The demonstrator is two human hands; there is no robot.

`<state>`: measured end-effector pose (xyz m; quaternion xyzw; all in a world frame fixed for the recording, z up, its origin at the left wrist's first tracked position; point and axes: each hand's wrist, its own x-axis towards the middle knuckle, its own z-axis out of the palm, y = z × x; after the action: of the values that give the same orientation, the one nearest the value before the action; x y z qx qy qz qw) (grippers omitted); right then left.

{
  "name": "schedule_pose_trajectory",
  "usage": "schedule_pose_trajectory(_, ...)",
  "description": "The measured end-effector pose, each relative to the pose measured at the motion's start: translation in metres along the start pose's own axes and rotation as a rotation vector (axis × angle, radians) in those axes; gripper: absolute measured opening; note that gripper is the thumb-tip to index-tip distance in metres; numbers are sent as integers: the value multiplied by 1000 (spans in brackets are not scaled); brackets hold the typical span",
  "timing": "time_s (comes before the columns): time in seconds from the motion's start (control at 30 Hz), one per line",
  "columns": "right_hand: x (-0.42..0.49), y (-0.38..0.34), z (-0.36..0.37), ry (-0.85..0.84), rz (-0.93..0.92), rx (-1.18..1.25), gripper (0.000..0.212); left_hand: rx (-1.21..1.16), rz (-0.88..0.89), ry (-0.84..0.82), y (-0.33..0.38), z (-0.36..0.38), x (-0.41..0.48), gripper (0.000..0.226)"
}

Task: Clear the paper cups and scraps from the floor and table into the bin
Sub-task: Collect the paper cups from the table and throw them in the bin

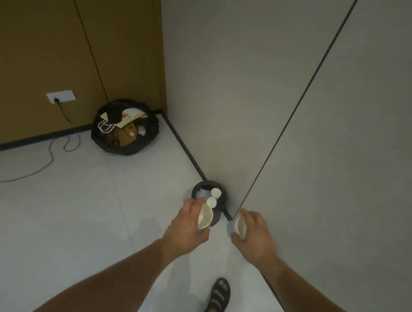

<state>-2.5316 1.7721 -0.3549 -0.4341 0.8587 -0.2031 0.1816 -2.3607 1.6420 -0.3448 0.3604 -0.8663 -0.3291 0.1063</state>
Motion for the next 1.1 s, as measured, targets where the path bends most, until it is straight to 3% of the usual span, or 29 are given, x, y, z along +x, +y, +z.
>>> schedule_pose_trajectory(0.27, 140, 30, -14, -122, -51, -60, 70, -18, -102, -26, -8, 28, 127, 83)
schedule_pose_trajectory(0.47, 240, 46, 22, -169, -28, -72, 71, -39, -146, -66, -61, 59, 215, 85)
schedule_pose_trajectory(0.7, 368, 106, 132, -138, 0, -52, 72, -38, -67, -55, -148, 172, 320, 82)
schedule_pose_trajectory(0.8, 413, 141, 194, -159, -26, -115, 74, -99, -154, -100, -184, 237, 352, 80)
schedule_pose_trajectory(1.1, 492, 221, 324, -168, -30, -111, 75, -108, -333, -23, -274, 376, 383, 74)
